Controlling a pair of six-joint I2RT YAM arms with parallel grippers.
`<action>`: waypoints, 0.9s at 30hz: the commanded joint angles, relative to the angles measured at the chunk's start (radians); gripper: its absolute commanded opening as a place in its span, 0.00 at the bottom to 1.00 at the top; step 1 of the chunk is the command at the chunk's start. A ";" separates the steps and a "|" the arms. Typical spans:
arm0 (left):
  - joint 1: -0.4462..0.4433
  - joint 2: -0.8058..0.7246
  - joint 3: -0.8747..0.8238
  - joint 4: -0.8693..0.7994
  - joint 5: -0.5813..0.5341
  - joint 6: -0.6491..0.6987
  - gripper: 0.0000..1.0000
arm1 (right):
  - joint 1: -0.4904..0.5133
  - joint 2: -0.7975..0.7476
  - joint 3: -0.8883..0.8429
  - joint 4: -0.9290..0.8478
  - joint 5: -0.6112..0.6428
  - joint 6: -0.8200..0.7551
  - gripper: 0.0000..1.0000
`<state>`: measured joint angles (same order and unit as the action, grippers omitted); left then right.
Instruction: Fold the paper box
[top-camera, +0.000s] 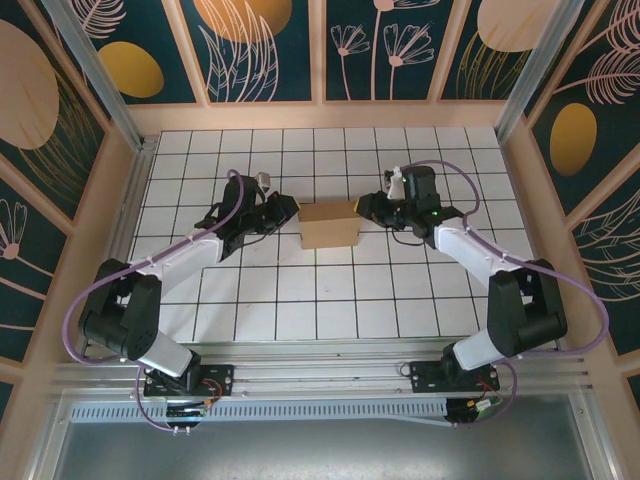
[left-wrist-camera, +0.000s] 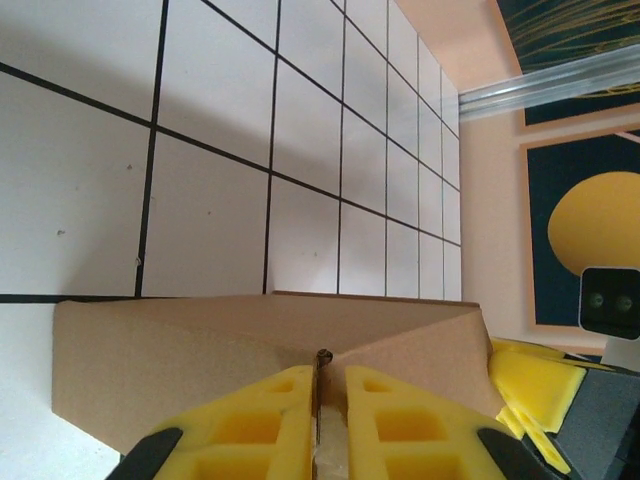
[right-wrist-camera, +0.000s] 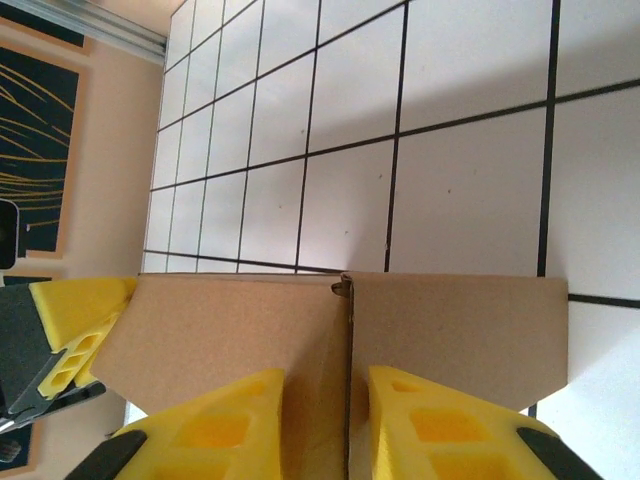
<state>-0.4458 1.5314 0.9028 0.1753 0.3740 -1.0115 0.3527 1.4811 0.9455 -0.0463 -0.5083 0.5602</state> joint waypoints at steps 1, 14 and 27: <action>-0.005 0.014 -0.065 -0.188 -0.028 0.092 0.17 | 0.007 0.035 -0.067 -0.133 0.150 -0.048 0.27; -0.019 -0.081 0.016 -0.167 0.027 0.157 0.59 | 0.003 0.001 0.146 -0.192 0.114 -0.038 0.39; -0.067 -0.164 -0.027 -0.179 -0.044 -0.091 0.64 | -0.013 0.013 0.146 -0.211 0.055 -0.060 0.47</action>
<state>-0.5041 1.4036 0.8959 0.0559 0.3840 -0.9974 0.3473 1.4784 1.0653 -0.2291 -0.4248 0.5213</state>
